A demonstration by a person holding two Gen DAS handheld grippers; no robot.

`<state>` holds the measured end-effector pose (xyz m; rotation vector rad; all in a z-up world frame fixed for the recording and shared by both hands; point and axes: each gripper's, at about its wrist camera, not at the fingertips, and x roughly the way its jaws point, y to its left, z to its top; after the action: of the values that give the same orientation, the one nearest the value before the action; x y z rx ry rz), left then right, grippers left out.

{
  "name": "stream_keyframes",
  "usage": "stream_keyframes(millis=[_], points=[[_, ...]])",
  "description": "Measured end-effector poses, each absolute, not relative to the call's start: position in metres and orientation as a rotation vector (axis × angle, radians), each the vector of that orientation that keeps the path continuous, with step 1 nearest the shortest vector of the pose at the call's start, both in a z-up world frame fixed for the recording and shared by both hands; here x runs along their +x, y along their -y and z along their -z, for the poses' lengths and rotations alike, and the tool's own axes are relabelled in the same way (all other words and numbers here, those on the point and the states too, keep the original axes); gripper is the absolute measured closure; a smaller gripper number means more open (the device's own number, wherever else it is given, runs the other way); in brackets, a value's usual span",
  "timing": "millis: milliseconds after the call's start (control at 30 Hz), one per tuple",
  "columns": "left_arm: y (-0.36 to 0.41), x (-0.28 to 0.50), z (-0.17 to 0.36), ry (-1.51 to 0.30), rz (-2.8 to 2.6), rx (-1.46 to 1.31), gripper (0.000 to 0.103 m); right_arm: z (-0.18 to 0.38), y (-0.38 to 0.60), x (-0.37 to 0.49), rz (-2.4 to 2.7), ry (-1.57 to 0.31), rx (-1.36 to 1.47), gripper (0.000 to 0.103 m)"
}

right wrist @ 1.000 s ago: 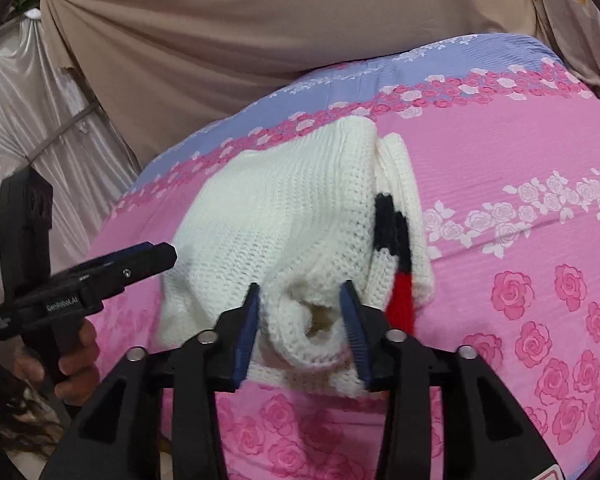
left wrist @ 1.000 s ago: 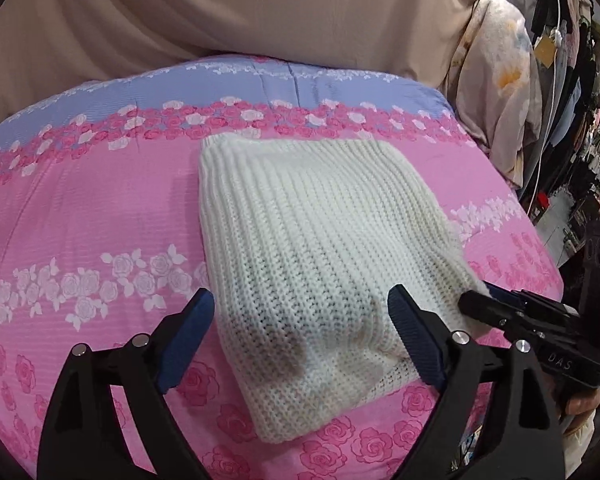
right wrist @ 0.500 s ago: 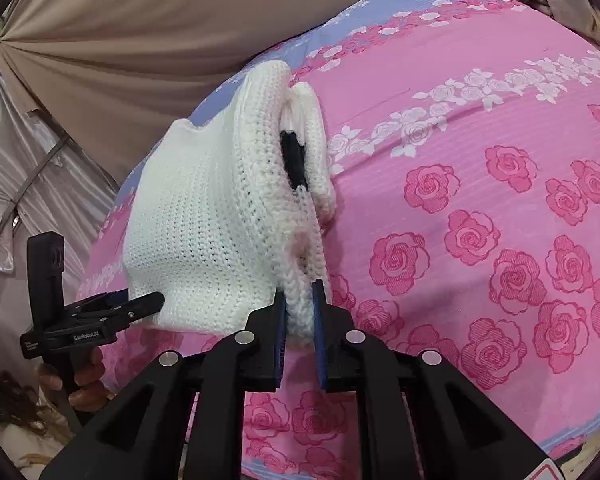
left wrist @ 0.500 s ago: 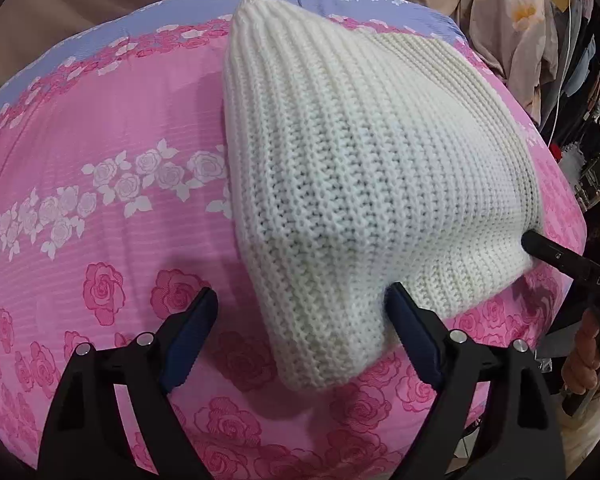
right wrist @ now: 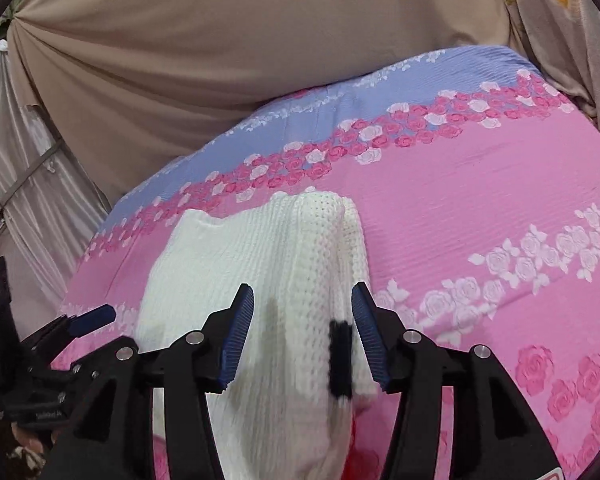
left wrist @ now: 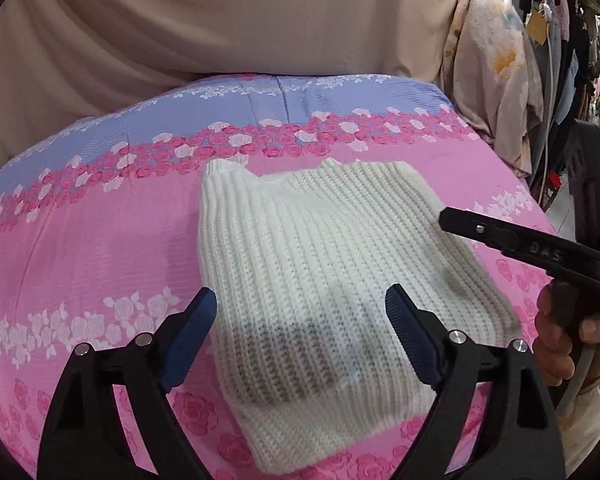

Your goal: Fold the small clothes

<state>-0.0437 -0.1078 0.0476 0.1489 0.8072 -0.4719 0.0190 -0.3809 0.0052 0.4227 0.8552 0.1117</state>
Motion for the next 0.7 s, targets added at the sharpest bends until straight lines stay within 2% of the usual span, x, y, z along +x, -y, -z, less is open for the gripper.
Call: stream_keyframes(millis=[33,67,100,233,333,400,533,700], points=[[0.113,-0.037,-0.041,-0.821,0.461,0.154,0.019,0.002,0.379,0.030,-0.105,-0.885,0.418,0.056],[0.114,-0.034,-0.036,-0.836,0.450,0.155,0.019,0.006,0.377,0.038,-0.125,-0.897,0.423,0.084],[0.114,-0.030,-0.031,-0.849,0.433,0.157,0.019,0.004,0.377,0.039,-0.126,-0.886,0.431,0.086],[0.114,-0.025,-0.018,-0.860,0.396,0.166,0.019,-0.018,0.378,0.028,-0.133,-0.766,0.439,0.088],[0.116,-0.024,-0.016,-0.850,0.383,0.183,0.017,0.015,0.373,0.046,-0.055,-0.878,0.349,0.088],[0.120,-0.023,-0.012,-0.847,0.366,0.199,0.015,0.022,0.376,0.046,-0.076,-0.867,0.385,0.086],[0.120,-0.022,-0.009,-0.847,0.355,0.199,0.012,-0.005,0.378,0.024,-0.062,-0.819,0.404,0.084],[0.122,-0.023,-0.009,-0.841,0.346,0.204,0.011,-0.042,0.354,-0.031,-0.045,-0.728,0.270,0.082]])
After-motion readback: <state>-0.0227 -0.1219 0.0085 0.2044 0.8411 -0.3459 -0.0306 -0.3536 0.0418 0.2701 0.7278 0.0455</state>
